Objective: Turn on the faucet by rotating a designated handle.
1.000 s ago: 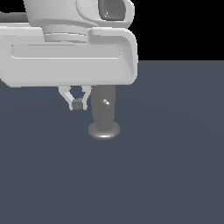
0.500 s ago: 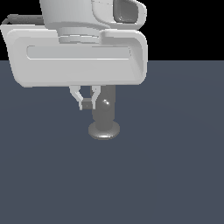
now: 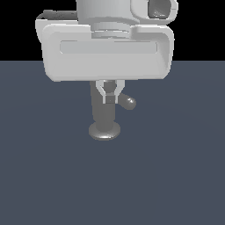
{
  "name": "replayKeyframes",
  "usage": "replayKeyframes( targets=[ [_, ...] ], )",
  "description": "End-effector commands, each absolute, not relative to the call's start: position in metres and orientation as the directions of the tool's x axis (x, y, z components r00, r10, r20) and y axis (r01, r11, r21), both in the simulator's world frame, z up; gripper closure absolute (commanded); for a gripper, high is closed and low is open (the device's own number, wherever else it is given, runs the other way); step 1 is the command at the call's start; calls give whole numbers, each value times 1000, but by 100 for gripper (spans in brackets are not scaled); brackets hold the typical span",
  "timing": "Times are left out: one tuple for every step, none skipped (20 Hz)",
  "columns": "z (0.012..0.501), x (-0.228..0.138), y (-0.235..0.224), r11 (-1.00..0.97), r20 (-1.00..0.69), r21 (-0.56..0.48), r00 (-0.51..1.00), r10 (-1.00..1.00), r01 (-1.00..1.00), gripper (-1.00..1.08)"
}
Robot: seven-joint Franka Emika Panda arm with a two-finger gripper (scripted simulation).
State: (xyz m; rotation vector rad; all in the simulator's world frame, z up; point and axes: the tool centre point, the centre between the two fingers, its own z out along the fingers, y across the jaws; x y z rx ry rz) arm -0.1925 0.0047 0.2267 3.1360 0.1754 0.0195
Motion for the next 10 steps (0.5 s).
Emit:
replayKeyframes(
  targets=[
    [219,-189,-12,-995,0,0,995,102,102,108],
    [219,-188,-16,-995,0,0,995,102,102,108],
    [219,-187,-21,-995,0,0,995,102,102,108],
    [219,-186,-25,-995,0,0,995,102,102,108],
    [219,-184,-30,-995,0,0,995,102,102,108],
    [219,-183,-34,-995,0,0,995,102,102,108],
    [219,-182,-39,-995,0,0,995,102,102,108],
    [219,-181,-44,-995,0,0,995,102,102,108],
    [219,-179,-48,-995,0,0,995,102,102,108],
    [219,-178,-53,-995,0,0,995,102,102,108]
  ],
)
